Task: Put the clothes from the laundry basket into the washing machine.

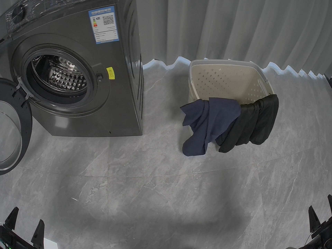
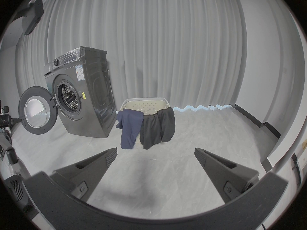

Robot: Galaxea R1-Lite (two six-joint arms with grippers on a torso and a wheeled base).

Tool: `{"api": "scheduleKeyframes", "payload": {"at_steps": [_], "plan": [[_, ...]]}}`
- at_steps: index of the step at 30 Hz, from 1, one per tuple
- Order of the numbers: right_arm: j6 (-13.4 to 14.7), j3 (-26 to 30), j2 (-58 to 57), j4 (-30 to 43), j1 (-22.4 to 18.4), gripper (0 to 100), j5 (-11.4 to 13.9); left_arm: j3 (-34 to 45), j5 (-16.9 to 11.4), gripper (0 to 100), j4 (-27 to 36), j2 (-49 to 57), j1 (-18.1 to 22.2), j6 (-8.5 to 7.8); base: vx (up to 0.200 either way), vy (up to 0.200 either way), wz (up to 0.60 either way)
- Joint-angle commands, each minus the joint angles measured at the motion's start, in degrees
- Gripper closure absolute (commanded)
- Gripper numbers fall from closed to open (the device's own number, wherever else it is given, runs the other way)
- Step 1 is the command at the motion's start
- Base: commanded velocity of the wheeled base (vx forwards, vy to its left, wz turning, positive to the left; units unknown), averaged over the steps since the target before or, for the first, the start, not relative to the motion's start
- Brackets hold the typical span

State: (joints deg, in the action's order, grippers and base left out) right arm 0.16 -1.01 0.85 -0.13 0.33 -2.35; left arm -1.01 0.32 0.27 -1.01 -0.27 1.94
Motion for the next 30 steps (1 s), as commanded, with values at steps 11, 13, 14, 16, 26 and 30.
{"api": "scheduleKeyframes", "payload": {"at_steps": [11, 13, 14, 16, 26, 30], "plan": [[0.1, 0.9, -0.7, 0.0, 0.0, 0, 0.0, 0.9, 0.0, 0, 0.0, 0.7, 0.0, -0.09, 0.018, -0.018, 0.0], [0.1, 0.9, -0.7, 0.0, 0.0, 0, 0.0, 0.9, 0.0, 0, 0.0, 0.7, 0.0, 0.0, 0.2, 0.0, 0.0], [0.1, 0.9, -0.7, 0.0, 0.0, 0, 0.0, 0.9, 0.0, 0, 0.0, 0.7, 0.0, 0.0, 0.2, 0.0, 0.0], [0.1, 0.9, -0.7, 0.0, 0.0, 0, 0.0, 0.9, 0.0, 0, 0.0, 0.7, 0.0, 0.0, 0.2, 0.0, 0.0], [0.0, 0.9, -0.7, 0.0, 0.0, 0, 0.0, 0.9, 0.0, 0, 0.0, 0.8, 0.0, -0.09, 0.06, -0.02, 0.0], [0.0, 0.9, -0.6, 0.0, 0.0, 0, 0.0, 0.9, 0.0, 0, 0.0, 0.7, 0.0, 0.0, 0.0, -0.2, 0.0]]}}
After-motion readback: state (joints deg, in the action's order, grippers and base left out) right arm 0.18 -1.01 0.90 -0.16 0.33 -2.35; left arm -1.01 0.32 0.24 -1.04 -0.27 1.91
